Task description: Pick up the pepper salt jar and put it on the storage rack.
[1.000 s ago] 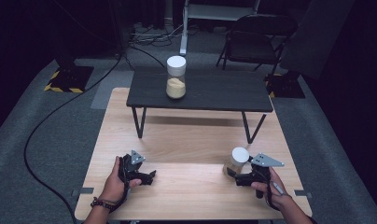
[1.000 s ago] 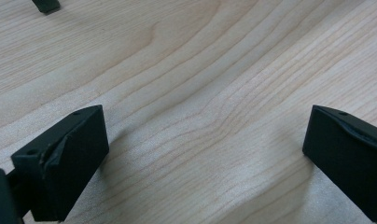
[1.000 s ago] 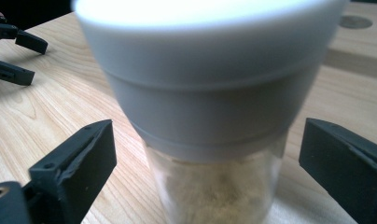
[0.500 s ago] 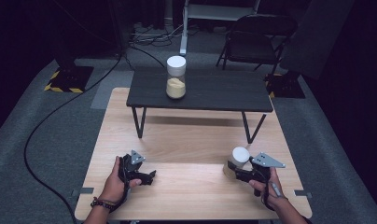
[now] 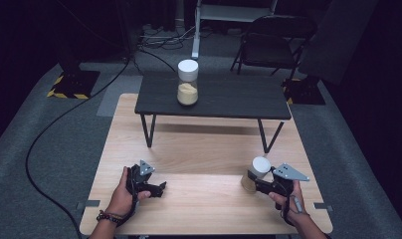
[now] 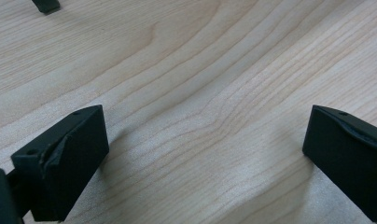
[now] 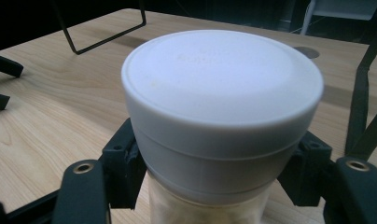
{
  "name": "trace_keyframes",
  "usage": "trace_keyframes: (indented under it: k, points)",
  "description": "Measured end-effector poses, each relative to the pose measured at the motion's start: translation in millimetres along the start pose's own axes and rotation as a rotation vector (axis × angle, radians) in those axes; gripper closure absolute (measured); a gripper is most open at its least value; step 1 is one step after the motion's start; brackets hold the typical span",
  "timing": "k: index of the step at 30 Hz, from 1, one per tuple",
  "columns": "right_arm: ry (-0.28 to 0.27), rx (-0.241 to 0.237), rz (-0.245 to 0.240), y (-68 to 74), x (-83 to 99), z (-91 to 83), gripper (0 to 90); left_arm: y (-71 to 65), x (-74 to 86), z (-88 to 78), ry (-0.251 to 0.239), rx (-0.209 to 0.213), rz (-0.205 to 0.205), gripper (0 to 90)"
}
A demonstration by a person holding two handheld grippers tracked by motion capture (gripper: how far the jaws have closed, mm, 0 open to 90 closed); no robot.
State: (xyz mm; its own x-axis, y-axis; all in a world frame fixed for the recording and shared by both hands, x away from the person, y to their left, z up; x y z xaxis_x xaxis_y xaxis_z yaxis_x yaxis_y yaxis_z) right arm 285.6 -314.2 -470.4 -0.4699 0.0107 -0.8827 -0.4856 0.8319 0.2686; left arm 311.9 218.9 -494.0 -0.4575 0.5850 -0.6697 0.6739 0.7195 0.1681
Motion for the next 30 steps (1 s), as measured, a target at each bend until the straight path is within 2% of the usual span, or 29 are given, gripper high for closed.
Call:
trace_keyframes:
  k: [5, 17, 23, 30]
  points:
    - [0.011, 0.011, -0.016, 2.7, -3.1, -1.1, 34.5, 0.0, 0.0, 0.0, 0.000, 0.000, 0.000, 0.5]
    - [-0.018, 0.032, -0.031, 8.3, -18.4, -12.1, 34.4, 0.1, 0.0, 0.0, 0.000, 0.000, 0.000, 0.5]
    - [-0.022, 0.037, -0.044, 16.5, -30.6, -13.5, 34.4, 0.1, 0.0, 0.1, -0.001, 0.001, 0.001, 0.5]
    - [-0.035, 0.056, -0.045, 28.6, -53.3, -13.8, 34.4, 0.1, 0.0, 0.0, 0.000, 0.000, 0.001, 0.5]
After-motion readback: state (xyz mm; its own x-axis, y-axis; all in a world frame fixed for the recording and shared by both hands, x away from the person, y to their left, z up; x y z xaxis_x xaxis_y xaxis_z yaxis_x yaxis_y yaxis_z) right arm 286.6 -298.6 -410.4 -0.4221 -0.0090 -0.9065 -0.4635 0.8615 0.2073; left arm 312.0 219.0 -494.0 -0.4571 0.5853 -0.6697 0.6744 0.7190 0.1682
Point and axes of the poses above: each handheld gripper's, and its own axes: z roughly forward along the jaws, x roughly out of its underside, y roughly to its left, the point moved 6 cm from there along z, roughly forward along the jaws, and after that the axes turned 15 degrees about z, right-handed, at the moved point
